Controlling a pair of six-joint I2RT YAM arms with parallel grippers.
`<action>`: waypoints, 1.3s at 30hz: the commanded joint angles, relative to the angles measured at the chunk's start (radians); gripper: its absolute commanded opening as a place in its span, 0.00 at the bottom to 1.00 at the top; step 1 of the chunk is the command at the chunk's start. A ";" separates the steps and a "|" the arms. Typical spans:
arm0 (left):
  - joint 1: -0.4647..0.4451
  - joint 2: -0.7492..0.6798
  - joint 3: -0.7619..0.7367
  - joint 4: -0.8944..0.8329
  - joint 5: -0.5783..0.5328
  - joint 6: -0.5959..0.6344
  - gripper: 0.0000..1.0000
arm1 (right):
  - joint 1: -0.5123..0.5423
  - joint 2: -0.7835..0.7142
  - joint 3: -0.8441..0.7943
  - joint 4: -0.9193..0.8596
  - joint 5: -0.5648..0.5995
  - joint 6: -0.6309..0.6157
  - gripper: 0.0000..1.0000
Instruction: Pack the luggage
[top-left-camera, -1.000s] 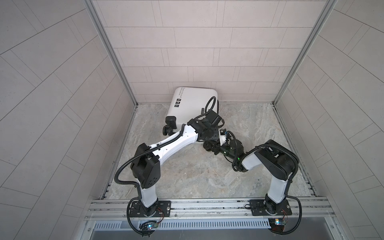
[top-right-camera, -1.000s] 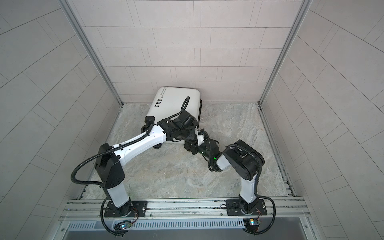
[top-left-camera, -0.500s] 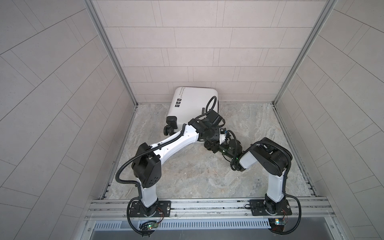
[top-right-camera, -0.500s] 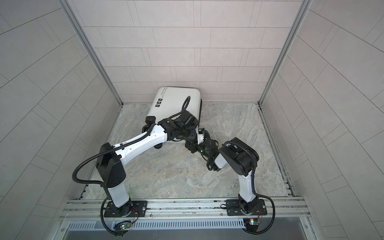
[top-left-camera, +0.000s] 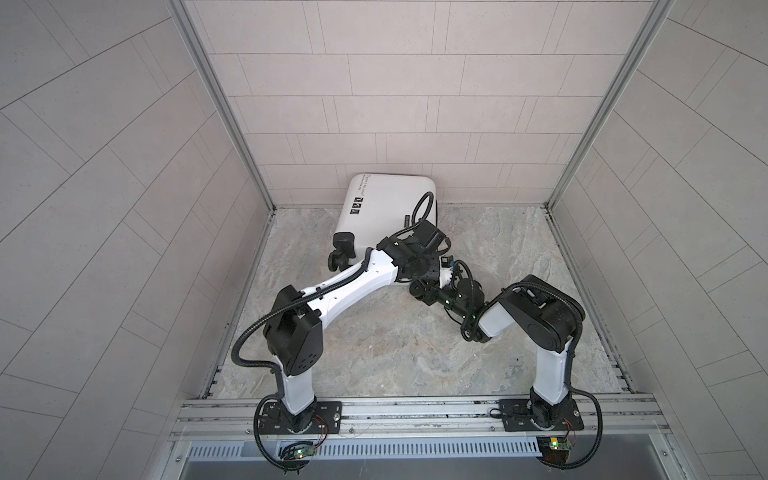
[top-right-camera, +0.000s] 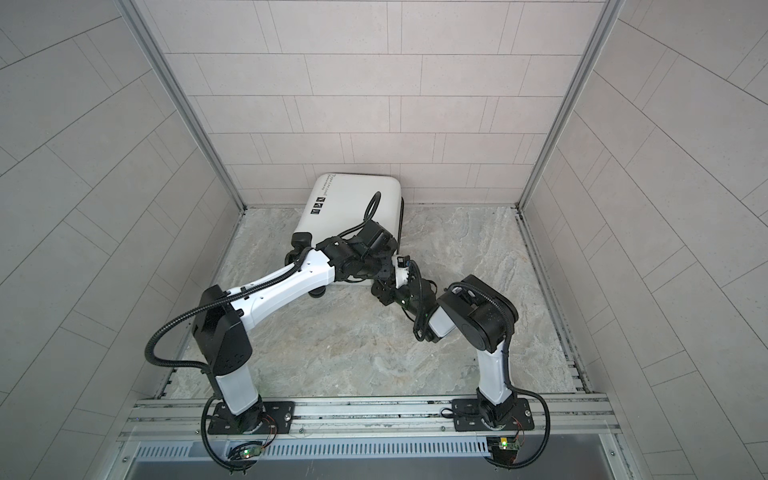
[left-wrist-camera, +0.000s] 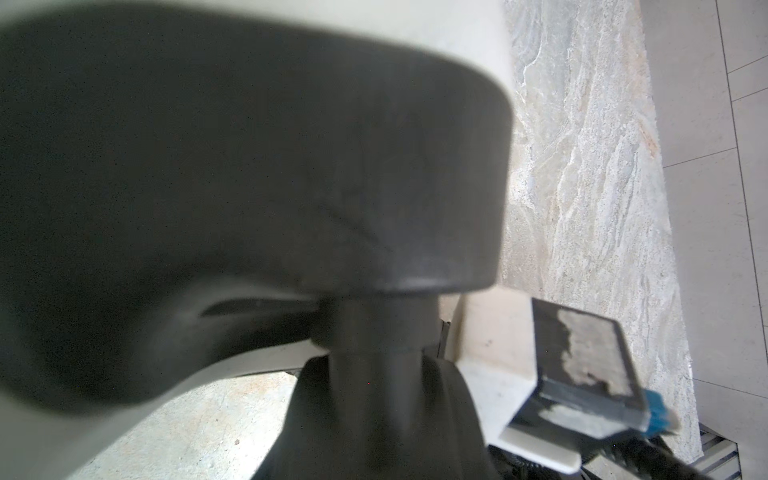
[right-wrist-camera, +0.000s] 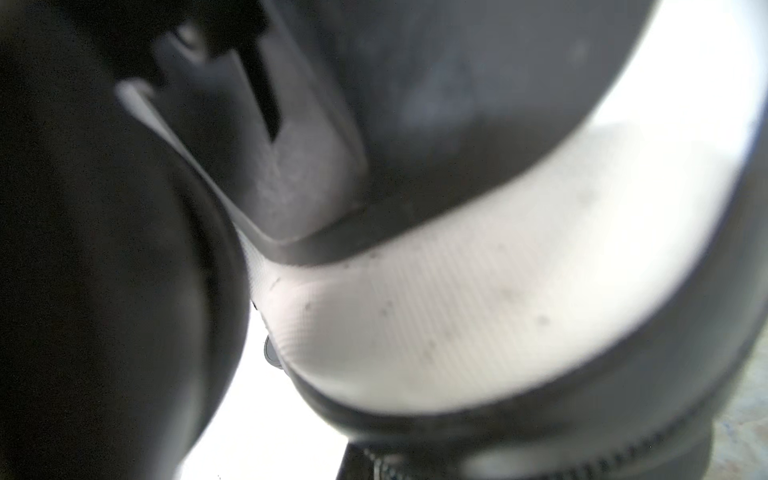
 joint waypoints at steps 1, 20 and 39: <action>-0.049 -0.065 0.064 0.125 0.042 0.037 0.00 | -0.026 -0.042 -0.020 -0.083 0.094 0.006 0.00; -0.047 -0.101 -0.025 0.174 0.016 0.046 0.00 | -0.057 -0.201 -0.002 -0.611 0.116 0.079 0.00; -0.048 -0.137 -0.087 0.174 -0.010 0.044 0.00 | -0.063 -0.358 0.030 -0.982 0.204 0.043 0.00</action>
